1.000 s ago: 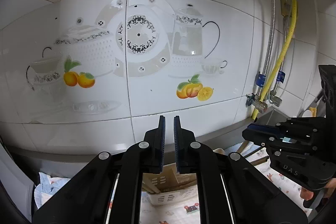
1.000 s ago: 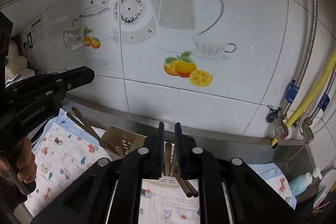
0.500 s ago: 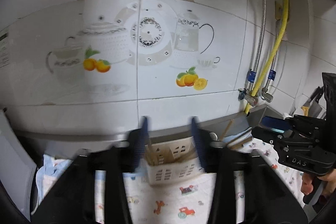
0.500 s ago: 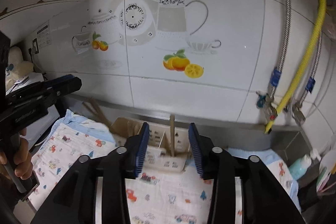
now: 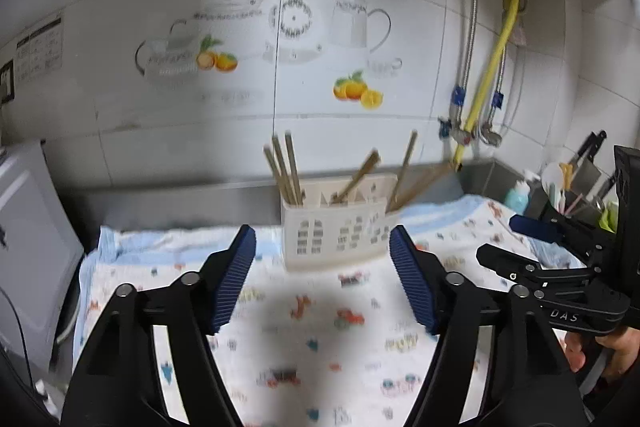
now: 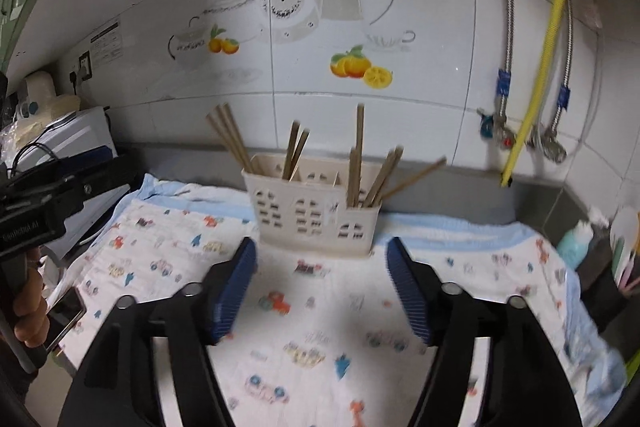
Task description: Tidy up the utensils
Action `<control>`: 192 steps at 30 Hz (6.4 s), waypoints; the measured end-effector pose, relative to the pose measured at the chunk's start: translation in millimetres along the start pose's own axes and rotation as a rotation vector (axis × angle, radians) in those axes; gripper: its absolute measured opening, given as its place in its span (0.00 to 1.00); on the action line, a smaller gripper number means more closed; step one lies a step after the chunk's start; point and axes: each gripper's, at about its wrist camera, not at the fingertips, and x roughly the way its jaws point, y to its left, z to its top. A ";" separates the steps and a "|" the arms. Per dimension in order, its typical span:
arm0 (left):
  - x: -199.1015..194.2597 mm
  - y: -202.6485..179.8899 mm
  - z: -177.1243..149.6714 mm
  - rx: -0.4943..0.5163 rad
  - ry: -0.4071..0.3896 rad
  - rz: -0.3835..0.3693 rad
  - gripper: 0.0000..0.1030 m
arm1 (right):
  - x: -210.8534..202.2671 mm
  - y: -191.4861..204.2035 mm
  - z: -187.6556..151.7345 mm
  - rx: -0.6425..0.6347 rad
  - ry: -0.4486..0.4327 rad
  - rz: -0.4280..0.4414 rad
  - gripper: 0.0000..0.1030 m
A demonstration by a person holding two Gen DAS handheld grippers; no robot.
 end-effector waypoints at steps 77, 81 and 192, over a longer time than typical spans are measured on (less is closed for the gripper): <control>-129.5 -9.2 -154.2 -0.054 0.069 0.197 0.95 | -118.6 55.6 -146.5 0.083 -0.019 -0.078 0.91; -131.5 -11.7 -156.0 -0.046 0.065 0.205 0.95 | -119.4 55.2 -147.6 0.087 -0.019 -0.081 0.91; -157.7 -14.1 -148.4 -0.026 -0.085 0.216 0.95 | -134.7 59.2 -141.3 0.064 -0.111 -0.069 0.92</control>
